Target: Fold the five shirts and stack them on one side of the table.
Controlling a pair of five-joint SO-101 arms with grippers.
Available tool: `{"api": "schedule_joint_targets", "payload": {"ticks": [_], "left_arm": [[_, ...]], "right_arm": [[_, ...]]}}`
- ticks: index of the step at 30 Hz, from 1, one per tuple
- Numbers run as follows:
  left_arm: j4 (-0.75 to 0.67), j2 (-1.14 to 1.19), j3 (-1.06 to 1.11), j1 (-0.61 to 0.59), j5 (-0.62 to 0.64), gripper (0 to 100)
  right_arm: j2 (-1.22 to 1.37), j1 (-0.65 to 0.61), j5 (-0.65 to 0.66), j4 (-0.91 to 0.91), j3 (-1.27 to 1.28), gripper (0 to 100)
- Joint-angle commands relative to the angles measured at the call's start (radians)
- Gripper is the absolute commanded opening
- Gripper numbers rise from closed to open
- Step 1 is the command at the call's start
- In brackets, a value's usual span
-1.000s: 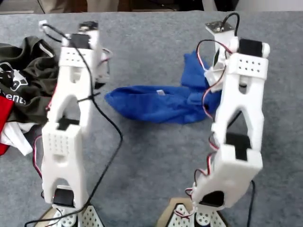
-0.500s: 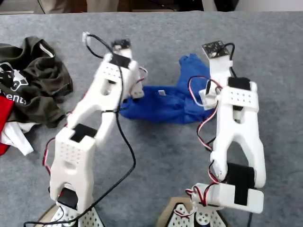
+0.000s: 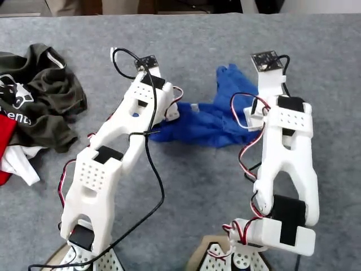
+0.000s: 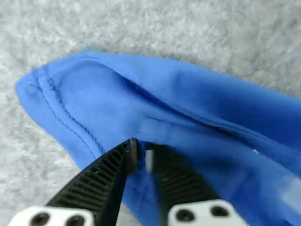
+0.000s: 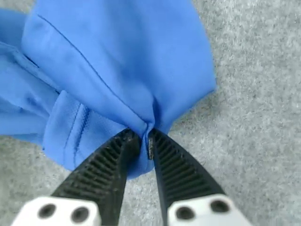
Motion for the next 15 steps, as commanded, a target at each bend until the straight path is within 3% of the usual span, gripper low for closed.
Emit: {"api": "schedule_joint_targets", "payload": {"ticks": [1, 9, 15], "left_arm": [[0.098, -0.065, -0.026, -0.026, -0.020, 2], [0.287, -0.323, 0.003, -0.058, -0.161, 2], [0.296, -0.598, 0.193, -0.044, -0.345, 2]], "right_arm": [[-0.070, 0.015, 0.026, 0.049, -0.004, 0.5], [-0.254, 0.036, 0.002, 0.081, 0.113, 0.5], [-0.476, 0.036, -0.074, 0.000, 0.288, 0.5]]}}
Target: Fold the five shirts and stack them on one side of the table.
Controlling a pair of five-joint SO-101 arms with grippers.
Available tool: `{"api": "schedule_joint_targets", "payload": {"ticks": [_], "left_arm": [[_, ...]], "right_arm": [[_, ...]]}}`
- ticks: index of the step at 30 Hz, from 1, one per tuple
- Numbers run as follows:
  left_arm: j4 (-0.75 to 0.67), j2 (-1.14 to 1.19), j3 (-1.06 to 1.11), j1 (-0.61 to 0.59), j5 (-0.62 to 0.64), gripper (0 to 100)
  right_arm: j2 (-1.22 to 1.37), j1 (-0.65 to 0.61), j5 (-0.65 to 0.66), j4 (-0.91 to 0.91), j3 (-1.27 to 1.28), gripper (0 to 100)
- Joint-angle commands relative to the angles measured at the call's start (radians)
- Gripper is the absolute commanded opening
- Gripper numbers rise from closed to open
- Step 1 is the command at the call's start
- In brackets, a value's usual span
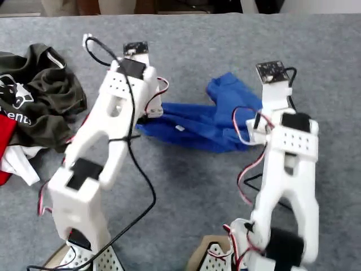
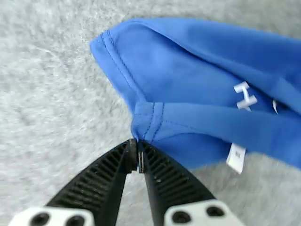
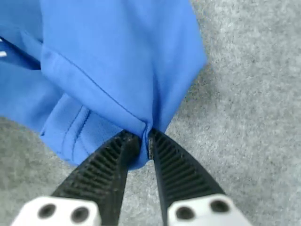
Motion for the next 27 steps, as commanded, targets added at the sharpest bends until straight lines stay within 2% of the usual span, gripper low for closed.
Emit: {"api": "schedule_joint_targets", "payload": {"ticks": [1, 4, 8, 11, 16, 27], "left_arm": [[0.003, -0.205, 0.130, 0.017, -0.133, 2], [0.003, -0.320, 0.281, 0.048, -0.273, 2], [0.009, -0.464, 0.431, 0.078, -0.393, 2], [0.029, -0.570, 0.508, 0.078, -0.480, 2], [0.167, -0.727, 0.586, 0.077, -0.654, 2], [0.181, -1.020, 0.752, 0.068, -0.678, 2]], "right_arm": [[-0.166, 0.019, -0.055, -0.081, 0.085, 0.5], [-0.252, 0.010, -0.058, -0.129, 0.150, 0.5], [-0.288, 0.012, -0.052, -0.140, 0.170, 1.2], [-0.286, 0.018, -0.051, -0.137, 0.174, 6.9], [-0.286, 0.018, 0.008, -0.143, 0.173, 16.8], [-0.285, 0.019, 0.132, -0.150, 0.085, 18.8]]}}
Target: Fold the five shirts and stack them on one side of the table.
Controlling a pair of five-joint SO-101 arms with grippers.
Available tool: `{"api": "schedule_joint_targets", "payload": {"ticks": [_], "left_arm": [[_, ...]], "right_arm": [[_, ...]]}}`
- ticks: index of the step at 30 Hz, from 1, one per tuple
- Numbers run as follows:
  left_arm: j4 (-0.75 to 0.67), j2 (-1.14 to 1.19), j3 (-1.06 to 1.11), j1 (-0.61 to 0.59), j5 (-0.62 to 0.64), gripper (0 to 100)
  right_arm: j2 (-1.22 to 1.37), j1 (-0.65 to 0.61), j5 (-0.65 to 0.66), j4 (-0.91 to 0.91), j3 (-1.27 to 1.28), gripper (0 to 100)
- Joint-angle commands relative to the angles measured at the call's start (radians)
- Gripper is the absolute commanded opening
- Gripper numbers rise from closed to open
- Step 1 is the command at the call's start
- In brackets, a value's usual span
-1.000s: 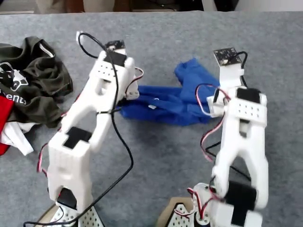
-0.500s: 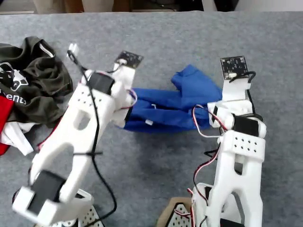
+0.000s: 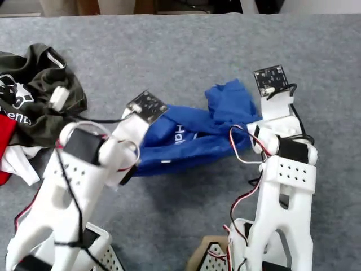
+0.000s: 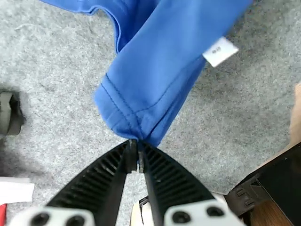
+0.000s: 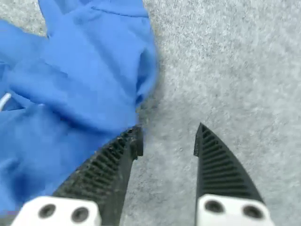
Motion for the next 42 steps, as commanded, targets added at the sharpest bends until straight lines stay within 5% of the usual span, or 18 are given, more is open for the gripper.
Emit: {"api": "schedule_joint_targets", "payload": {"ticks": [1, 6, 16, 22, 29, 36, 42], "left_arm": [[0.012, -0.082, 0.038, -0.008, -0.009, 2], [0.012, -0.166, 0.092, -0.015, -0.009, 2], [0.012, -0.259, 0.117, -0.259, -0.071, 2], [0.012, -0.252, 0.120, -0.279, -0.071, 2], [0.012, -0.249, 0.155, -0.270, -0.071, 2], [0.012, -0.257, 0.216, -0.270, -0.071, 2], [0.012, -0.251, 0.216, -0.270, -0.072, 2]], "right_arm": [[-0.033, 0.018, 0.017, 0.014, -0.110, 18.8], [0.018, 0.018, 0.048, 0.094, -0.280, 18.8], [0.538, -0.038, 0.083, 0.292, -0.750, 18.8], [0.849, -0.147, 0.143, 0.482, -1.015, 18.8], [1.144, -0.249, 0.135, 0.506, -1.145, 18.4], [1.326, -0.179, 0.100, 0.509, -1.285, 0.2], [1.376, -0.059, 0.107, 0.512, -1.429, 0.5]]}}
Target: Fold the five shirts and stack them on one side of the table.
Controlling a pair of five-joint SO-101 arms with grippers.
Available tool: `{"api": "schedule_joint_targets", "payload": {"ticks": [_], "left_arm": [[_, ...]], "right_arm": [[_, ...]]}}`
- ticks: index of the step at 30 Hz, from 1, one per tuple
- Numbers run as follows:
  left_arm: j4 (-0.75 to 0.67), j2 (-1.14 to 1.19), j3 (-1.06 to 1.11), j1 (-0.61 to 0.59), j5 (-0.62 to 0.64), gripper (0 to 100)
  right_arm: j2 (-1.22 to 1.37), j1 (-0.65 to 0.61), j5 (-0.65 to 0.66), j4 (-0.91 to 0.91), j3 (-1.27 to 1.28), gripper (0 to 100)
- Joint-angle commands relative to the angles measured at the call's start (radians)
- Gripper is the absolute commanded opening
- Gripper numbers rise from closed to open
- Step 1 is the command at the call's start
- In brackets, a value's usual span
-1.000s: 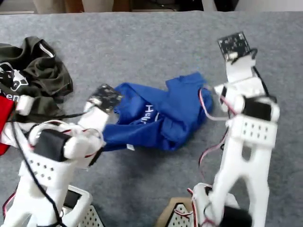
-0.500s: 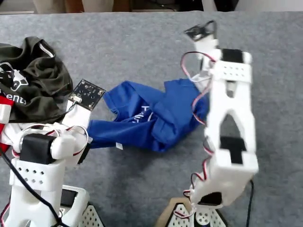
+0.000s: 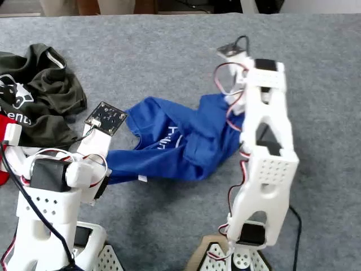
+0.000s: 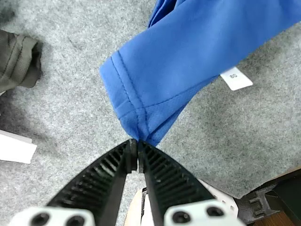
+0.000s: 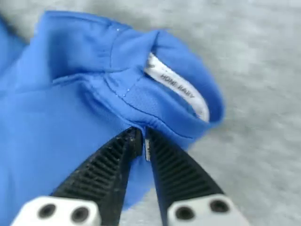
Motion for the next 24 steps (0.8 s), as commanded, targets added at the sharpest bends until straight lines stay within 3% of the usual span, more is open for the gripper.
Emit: {"api": "schedule_joint_targets", "payload": {"ticks": [1, 15, 24], "left_arm": [[0.012, -0.004, 0.003, -0.005, -0.006, 2], [-0.018, -0.004, 0.051, -0.011, 0.000, 2], [-0.110, -0.002, 0.100, -0.005, 0.000, 2]], "right_arm": [[0.007, 0.077, 0.002, 0.005, -0.119, 0.5], [0.074, 0.311, 0.184, 0.011, -0.226, 0.5], [0.050, 0.390, 0.327, 0.218, -0.254, 0.5]]}}
